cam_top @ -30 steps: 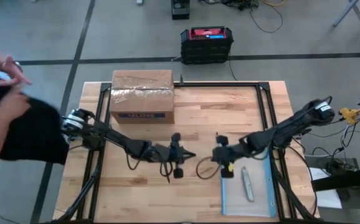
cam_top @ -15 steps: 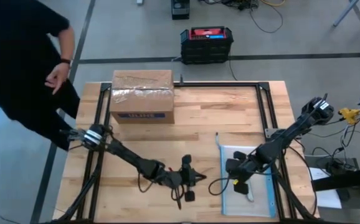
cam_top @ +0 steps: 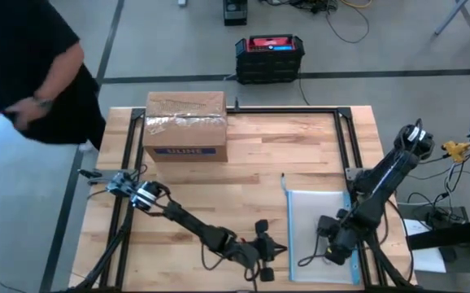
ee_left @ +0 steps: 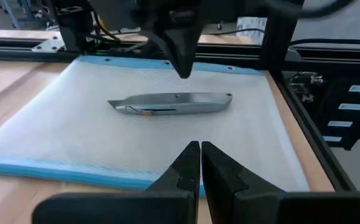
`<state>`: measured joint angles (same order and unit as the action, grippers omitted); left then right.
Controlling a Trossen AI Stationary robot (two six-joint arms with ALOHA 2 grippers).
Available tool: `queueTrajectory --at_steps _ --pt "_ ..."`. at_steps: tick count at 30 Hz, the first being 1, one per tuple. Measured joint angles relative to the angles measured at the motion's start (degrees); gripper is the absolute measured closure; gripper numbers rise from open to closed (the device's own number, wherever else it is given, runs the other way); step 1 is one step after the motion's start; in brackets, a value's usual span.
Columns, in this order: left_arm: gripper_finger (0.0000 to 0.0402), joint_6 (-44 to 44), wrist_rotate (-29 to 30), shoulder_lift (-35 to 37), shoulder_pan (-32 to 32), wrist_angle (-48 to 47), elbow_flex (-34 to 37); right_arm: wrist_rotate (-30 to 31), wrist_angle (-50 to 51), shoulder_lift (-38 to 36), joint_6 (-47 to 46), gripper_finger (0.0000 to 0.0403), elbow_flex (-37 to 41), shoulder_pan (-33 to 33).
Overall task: Pack items into zip bag
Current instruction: Open the cardboard box using a gray knife
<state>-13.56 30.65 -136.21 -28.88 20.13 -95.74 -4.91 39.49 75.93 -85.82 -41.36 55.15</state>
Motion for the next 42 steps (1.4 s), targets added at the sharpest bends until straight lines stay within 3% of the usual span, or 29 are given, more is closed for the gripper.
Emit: queueTrajectory --at_steps 7,15,20,30,35,42 --pt "0.0401 -2.3 0.4 -0.6 -1.1 -6.8 -3.7 0.1 -3.2 2.4 -9.2 0.0403 0.0 2.2" --pt "0.0401 -5.6 1.6 -0.6 -2.5 -8.9 -3.6 -0.2 -5.5 2.7 -10.2 0.0393 -0.9 1.8" --pt "0.0401 -5.7 6.2 -0.6 -3.9 -8.8 -3.6 0.4 -5.5 4.2 -10.2 0.0339 -0.9 0.9" --pt "0.0401 -5.8 7.0 -0.6 -4.9 -11.5 -3.5 0.0 -5.9 7.9 -12.2 0.0218 -1.0 -3.7" --pt "0.0401 -6.0 7.1 -0.6 -4.9 -12.8 -3.4 0.3 -5.7 7.5 -11.6 0.0183 -1.0 -5.3" --pt "0.0401 -6.8 9.4 -0.6 -4.9 -16.3 -3.4 6.5 -5.6 7.5 -8.6 0.0157 -0.9 -9.1"
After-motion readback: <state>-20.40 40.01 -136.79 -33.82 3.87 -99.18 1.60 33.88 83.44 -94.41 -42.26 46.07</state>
